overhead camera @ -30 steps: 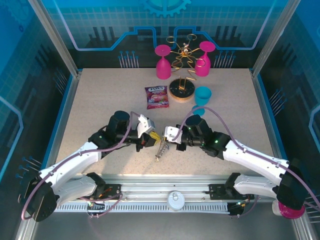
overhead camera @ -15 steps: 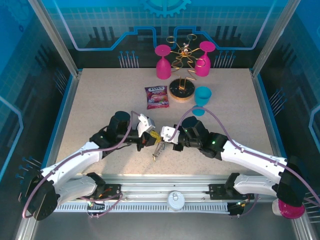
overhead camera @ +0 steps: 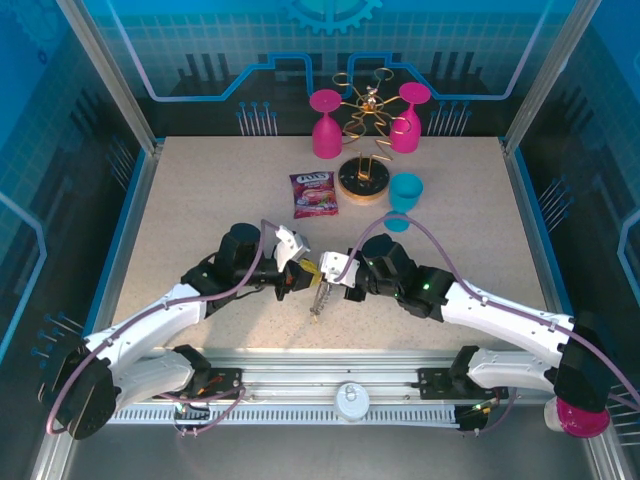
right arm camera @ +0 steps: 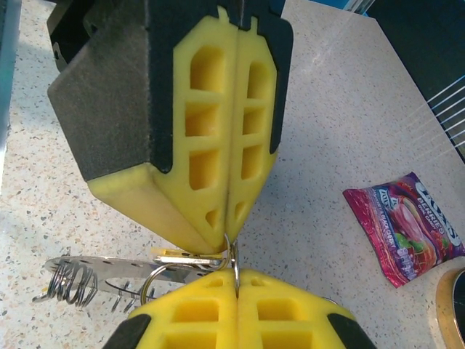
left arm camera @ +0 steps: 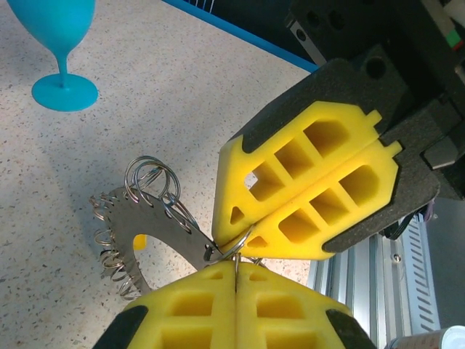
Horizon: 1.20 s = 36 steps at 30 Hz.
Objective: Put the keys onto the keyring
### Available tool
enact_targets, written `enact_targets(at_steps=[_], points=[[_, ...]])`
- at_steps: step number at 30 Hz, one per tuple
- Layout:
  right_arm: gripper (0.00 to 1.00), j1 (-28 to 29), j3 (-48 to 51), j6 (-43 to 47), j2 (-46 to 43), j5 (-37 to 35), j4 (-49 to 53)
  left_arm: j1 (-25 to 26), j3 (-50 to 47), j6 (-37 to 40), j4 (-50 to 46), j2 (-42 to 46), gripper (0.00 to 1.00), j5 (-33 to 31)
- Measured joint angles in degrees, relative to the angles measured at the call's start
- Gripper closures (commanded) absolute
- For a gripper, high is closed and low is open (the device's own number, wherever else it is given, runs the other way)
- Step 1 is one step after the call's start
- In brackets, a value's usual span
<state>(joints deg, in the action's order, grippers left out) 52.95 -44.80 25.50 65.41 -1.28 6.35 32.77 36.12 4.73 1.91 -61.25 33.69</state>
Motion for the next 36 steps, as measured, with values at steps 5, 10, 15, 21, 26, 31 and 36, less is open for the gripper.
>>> enact_targets(at_steps=[5, 10, 15, 21, 26, 31, 36], points=[[1.00, 0.79, -0.55, 0.07, 0.90, -1.60, 0.31, -0.07, -0.37, -0.33, 0.15, 0.02, 1.00, 0.00], [1.00, 1.16, -0.63, 0.44, 0.94, -2.47, 0.48, -0.13, -0.42, -0.33, 0.17, 0.02, 1.00, 0.24], [1.00, 1.42, -0.66, 0.81, 0.96, -2.93, 0.50, -0.15, -0.42, -0.33, 0.17, 0.02, 1.00, 0.61], [1.00, 1.64, -0.94, 1.64, 1.38, -3.43, 0.74, -0.26, -0.42, -0.33, 0.24, 0.02, 1.00, 0.96], [1.00, 1.90, -1.14, 1.79, 1.70, -3.89, 1.11, -0.26, -0.42, -0.33, 1.31, 0.13, 1.00, 1.49], [1.00, 2.08, -1.14, 1.79, 1.70, -3.89, 1.11, -0.26, -0.42, -0.31, 1.44, 0.13, 1.00, 1.29], [1.00, 2.08, -1.14, 1.79, 1.68, -3.89, 1.11, -0.26, -0.39, -0.31, 1.33, 0.00, 1.00, 1.01]])
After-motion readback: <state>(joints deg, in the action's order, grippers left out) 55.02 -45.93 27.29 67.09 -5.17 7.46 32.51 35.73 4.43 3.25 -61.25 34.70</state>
